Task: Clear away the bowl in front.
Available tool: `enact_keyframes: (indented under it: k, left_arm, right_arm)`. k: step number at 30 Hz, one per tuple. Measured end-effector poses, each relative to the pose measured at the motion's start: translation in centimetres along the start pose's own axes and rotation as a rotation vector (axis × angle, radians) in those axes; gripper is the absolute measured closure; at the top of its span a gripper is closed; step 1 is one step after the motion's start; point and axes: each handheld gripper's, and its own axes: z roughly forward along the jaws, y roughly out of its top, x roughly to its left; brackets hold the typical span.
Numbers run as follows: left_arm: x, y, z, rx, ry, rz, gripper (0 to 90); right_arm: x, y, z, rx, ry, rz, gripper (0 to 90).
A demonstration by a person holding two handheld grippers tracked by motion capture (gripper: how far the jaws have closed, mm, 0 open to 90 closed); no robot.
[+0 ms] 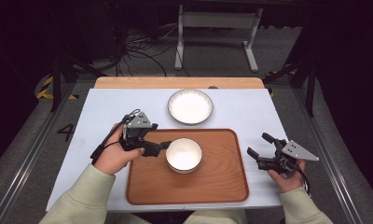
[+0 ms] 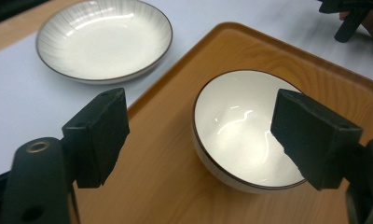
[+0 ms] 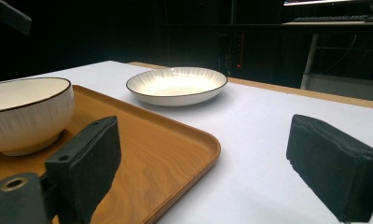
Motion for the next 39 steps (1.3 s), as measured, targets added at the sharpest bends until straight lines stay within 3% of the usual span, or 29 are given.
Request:
enact_keyframes:
  k: [3,16,25,39]
  left_arm:
    - [0.2,-0.5,-0.8,-0.033,0.014,0.009,18.3]
    - [1.4,-4.1,-4.1,-0.133,0.070,-0.042,16.5]
    - [2.1,-6.7,-5.9,-0.145,0.119,-0.076,15.0]
    - [2.9,-9.9,-6.7,-0.217,0.155,-0.119,8.4]
  right_arm:
    - [0.0,0.0,0.0,0.000,0.001,0.003,10.4]
    - [0.0,0.0,0.1,0.011,-0.001,0.003,10.5]
    - [0.0,0.0,0.1,0.011,-0.003,0.008,10.2]
    - [0.0,0.0,0.1,0.010,-0.002,0.007,10.0]
